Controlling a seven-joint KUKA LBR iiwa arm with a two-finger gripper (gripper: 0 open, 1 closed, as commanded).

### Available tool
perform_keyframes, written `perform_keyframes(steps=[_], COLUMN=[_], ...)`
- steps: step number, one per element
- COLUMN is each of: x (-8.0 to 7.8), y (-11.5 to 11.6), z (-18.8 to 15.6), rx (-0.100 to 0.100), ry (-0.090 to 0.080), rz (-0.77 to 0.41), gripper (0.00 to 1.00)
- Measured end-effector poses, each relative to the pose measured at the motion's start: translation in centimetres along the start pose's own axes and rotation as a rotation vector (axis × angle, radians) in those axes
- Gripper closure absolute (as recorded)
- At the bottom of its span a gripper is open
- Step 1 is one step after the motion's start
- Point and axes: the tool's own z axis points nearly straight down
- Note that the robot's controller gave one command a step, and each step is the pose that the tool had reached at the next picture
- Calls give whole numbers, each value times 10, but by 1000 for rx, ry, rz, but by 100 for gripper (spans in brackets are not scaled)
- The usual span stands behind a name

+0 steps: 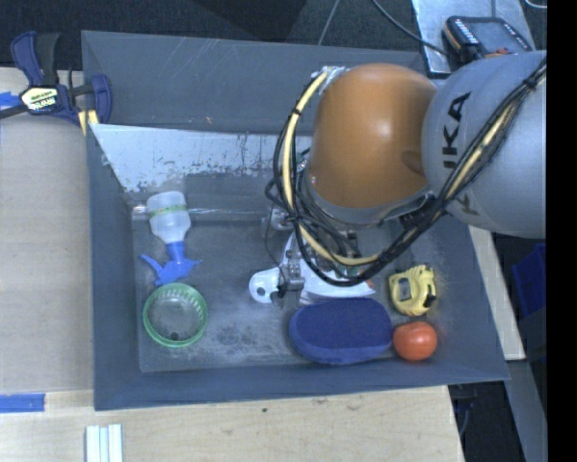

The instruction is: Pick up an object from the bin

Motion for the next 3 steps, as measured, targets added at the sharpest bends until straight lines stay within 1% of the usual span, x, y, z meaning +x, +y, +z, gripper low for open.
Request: perform_keyframes(steps=[1,2,3], x=[1,-24,-26], y=[-16,-44,-42], z=[50,160,156], rx=[3,5,3], ry=[7,13,6], rz=[199,154,153], gripper=[0,0,100])
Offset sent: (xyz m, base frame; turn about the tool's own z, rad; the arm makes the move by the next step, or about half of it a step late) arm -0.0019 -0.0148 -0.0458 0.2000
